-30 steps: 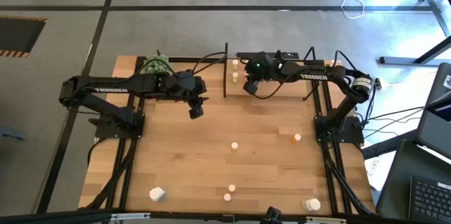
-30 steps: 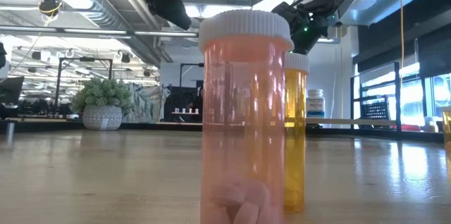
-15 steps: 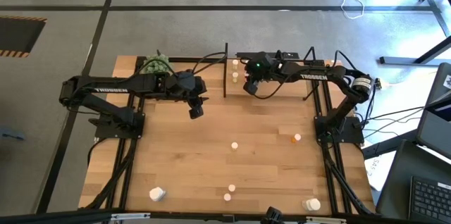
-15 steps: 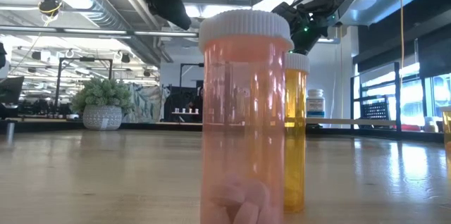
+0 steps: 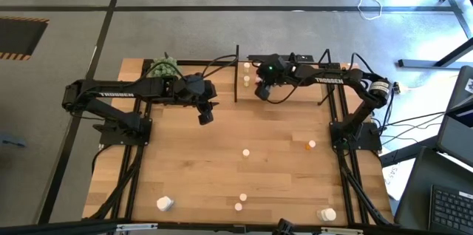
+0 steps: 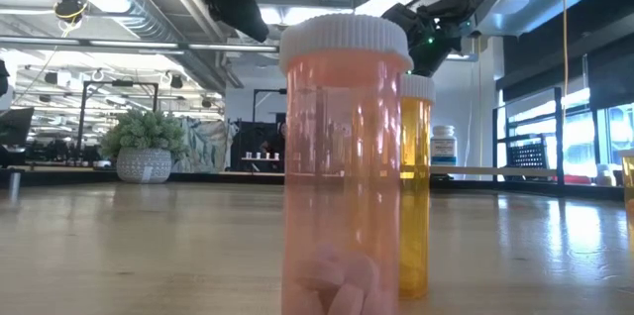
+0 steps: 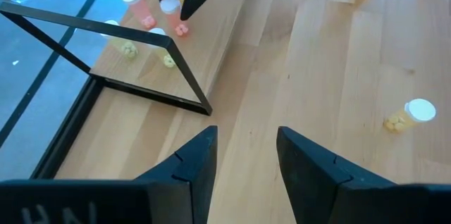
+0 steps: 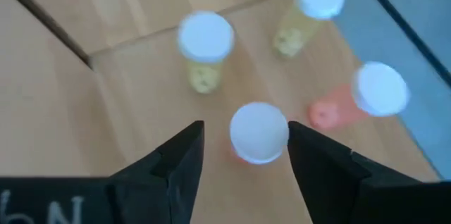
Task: Pick and place medicine bottles onto shelf by color
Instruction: Put the top pink pill bottle on the shelf aligned with the other pink pill bottle, then put the top orange pill bottle on the shelf aligned with the other orange pill bottle
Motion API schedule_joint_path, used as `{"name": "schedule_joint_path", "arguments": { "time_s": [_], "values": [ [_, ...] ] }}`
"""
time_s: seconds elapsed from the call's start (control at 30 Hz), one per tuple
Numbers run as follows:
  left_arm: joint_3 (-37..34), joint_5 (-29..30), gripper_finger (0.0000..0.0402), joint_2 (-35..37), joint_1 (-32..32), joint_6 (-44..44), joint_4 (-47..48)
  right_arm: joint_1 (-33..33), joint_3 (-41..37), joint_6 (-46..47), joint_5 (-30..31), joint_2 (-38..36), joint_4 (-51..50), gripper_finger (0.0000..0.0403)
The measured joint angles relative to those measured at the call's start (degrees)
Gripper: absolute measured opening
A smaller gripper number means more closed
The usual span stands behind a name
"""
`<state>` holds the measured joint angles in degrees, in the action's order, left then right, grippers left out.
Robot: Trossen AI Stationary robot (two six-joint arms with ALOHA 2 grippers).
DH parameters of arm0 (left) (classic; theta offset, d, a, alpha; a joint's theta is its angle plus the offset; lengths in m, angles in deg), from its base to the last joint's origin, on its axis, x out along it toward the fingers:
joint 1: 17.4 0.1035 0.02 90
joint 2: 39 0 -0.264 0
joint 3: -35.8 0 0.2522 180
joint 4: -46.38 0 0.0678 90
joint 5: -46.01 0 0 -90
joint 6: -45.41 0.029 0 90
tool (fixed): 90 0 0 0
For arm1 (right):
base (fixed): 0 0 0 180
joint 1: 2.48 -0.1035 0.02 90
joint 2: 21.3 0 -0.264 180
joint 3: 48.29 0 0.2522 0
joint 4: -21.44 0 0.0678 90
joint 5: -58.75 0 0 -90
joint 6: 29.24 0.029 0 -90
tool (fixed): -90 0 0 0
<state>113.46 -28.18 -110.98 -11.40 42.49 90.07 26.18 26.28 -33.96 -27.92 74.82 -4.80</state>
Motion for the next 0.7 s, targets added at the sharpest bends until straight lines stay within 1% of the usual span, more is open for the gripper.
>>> {"name": "schedule_joint_path", "arguments": {
  "time_s": [0.1,0.4,0.63,0.7],
  "values": [
    [0.0,-0.17,0.0141,0.0,-0.02,0.0,0.0,-0.04,0.68,1.22,-1.97,-0.04,0.2,0.0204],
    [0.0,-0.24,0.0141,0.0,0.0,-0.06,0.0,0.0,3.05,1.29,-1.82,-0.04,-2.27,0.0204],
    [0.0,-0.24,0.0141,-0.02,0.0,-0.07,0.0,0.0,5.6,1.49,3.02,-0.06,-6.44,0.0204],
    [0.0,-0.25,0.0141,0.0,0.0,-0.09,0.01,0.0,6.5,1.53,3.09,-0.07,-8.48,0.0204]
  ]
}}
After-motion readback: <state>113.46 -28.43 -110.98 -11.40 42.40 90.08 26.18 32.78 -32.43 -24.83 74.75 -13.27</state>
